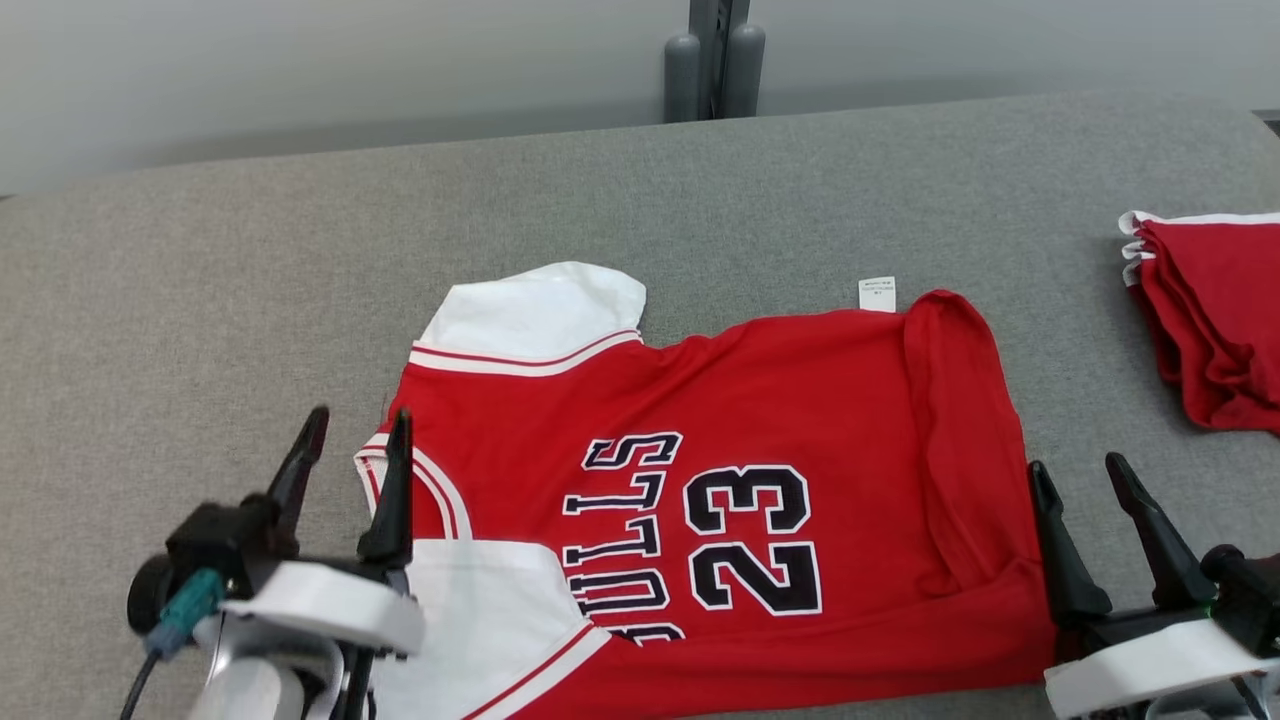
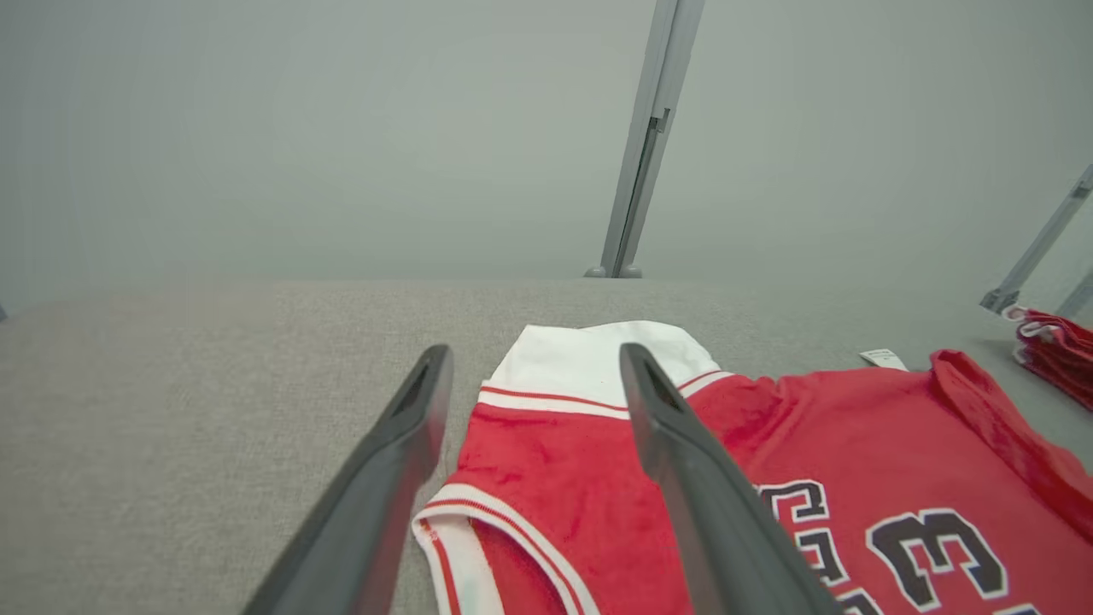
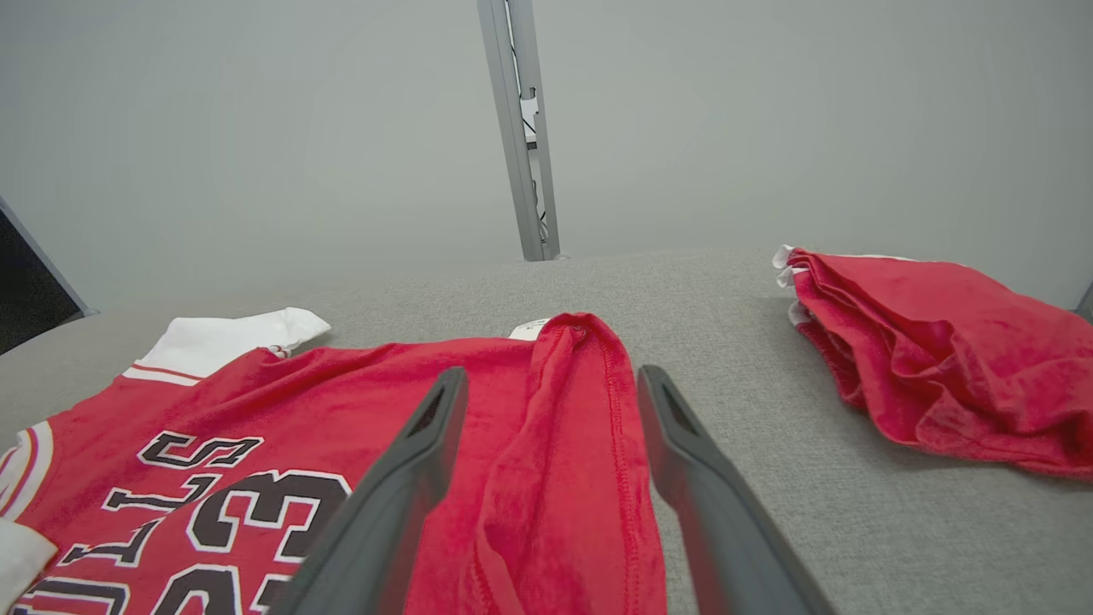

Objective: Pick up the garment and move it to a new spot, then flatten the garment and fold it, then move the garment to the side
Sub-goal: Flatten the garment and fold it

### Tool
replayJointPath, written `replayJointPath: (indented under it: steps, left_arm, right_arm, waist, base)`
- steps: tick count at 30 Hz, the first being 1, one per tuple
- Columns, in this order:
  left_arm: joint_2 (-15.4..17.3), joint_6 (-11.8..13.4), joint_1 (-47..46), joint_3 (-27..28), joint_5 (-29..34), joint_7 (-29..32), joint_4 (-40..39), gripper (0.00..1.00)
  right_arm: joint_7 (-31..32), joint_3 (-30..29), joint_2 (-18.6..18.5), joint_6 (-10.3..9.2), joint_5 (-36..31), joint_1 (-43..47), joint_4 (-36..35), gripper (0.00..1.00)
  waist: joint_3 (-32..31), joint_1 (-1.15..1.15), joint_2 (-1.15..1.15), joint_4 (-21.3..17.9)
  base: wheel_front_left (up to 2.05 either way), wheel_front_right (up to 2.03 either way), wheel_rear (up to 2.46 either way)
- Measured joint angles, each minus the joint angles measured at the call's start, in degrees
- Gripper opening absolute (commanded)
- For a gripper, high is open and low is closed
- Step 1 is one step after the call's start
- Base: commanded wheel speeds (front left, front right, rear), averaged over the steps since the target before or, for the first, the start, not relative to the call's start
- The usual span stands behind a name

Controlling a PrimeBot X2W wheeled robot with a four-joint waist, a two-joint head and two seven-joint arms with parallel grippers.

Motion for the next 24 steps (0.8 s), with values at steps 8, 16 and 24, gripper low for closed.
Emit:
replayJointPath:
  steps: [8, 16, 24]
  left_arm:
    - [0.8, -4.3, -20.0, -3.8, 1.9, 7.7, 1.7, 1.00]
    - [1.1, -9.0, -36.4, -4.8, 0.6, 14.7, 18.3, 1.00]
    - [0.6, -9.7, -42.9, -4.6, -1.3, 20.1, 34.0, 1.00]
  right_arm:
    - [0.0, 0.4, 0.0, 0.00, 0.2, -4.9, -2.0, 1.00]
    - [-1.2, 3.2, 0.0, 0.00, 0.9, -10.3, -1.0, 1.00]
    - [-2.4, 4.0, -0.2, 0.00, 2.0, -12.3, 1.6, 1.00]
  waist:
    - [6.8, 0.00, 0.00, -0.3]
    - [14.3, 0.00, 0.00, -2.1]
    - [16.7, 0.00, 0.00, -4.3]
  base:
    - [0.00, 0.00, 0.00]
    - [0.00, 0.00, 0.00]
    - [0.00, 0.00, 0.00]
